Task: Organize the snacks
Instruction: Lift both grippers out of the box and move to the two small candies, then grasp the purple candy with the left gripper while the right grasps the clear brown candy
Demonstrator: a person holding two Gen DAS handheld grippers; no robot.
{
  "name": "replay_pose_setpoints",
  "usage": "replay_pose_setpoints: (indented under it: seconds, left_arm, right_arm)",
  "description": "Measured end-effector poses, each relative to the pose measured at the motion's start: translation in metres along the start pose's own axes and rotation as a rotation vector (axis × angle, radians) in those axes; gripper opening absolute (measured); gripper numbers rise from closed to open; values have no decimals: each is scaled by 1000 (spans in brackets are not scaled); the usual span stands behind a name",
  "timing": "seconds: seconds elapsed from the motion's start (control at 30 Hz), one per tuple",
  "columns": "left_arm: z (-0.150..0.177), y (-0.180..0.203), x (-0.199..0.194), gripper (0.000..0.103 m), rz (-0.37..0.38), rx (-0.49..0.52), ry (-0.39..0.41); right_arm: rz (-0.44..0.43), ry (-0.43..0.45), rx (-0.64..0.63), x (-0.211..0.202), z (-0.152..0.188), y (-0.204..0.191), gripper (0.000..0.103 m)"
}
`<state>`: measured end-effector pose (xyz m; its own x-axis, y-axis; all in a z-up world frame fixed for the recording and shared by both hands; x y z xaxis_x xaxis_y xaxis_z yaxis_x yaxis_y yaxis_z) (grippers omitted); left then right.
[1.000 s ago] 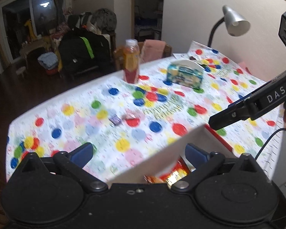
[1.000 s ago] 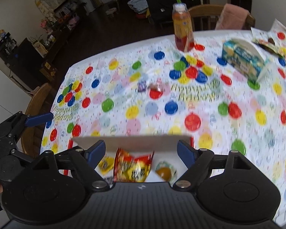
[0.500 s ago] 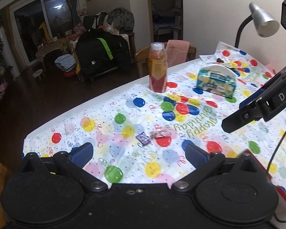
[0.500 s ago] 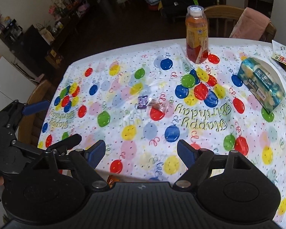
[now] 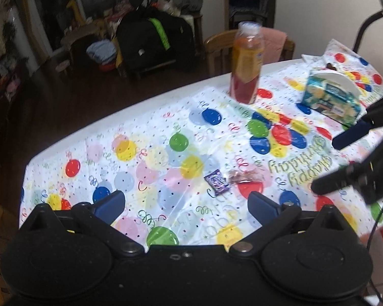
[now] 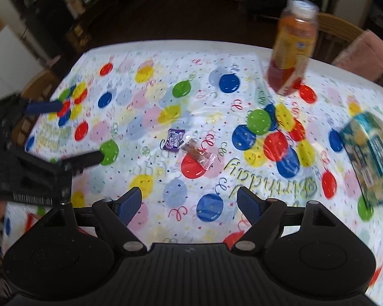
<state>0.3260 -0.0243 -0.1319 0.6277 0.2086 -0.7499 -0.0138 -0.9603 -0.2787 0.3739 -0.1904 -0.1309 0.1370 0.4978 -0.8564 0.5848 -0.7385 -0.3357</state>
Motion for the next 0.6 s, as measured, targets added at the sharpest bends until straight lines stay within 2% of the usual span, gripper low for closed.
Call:
replay_pose_setpoints:
  seconds: [0.17, 0.33, 0.47, 0.53, 0.6]
  left_arm:
    - [-9, 0, 32, 98, 9, -49, -73]
    - [-17, 4, 65, 90, 65, -134, -172]
    - [-21, 12, 90, 83, 128, -204, -258]
    - [-22, 16, 103, 80, 145, -234, -297]
    - [-20, 18, 114, 73, 155, -272, -334]
  right_arm:
    - [3, -24, -139, 25, -4, 4, 82]
    - [8, -53, -199, 51, -7, 14, 74]
    - [21, -61, -241, 71, -12, 20, 59]
    - [34, -63, -264, 80, -15, 23, 56]
    - [31, -62, -272, 88, -19, 25, 48]
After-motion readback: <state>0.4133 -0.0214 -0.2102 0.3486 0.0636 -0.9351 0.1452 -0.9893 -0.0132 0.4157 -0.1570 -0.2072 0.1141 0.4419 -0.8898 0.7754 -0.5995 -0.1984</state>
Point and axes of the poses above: each gripper's, at about its wrist camera, not at the fingertips, and x roughly the way its jaws point, y to its right, z to its underside, the point moved 4 cm from there along x, roughly the way its jaws point, and after that the axes turned 14 degrees about -z, right-handed, at the moved point
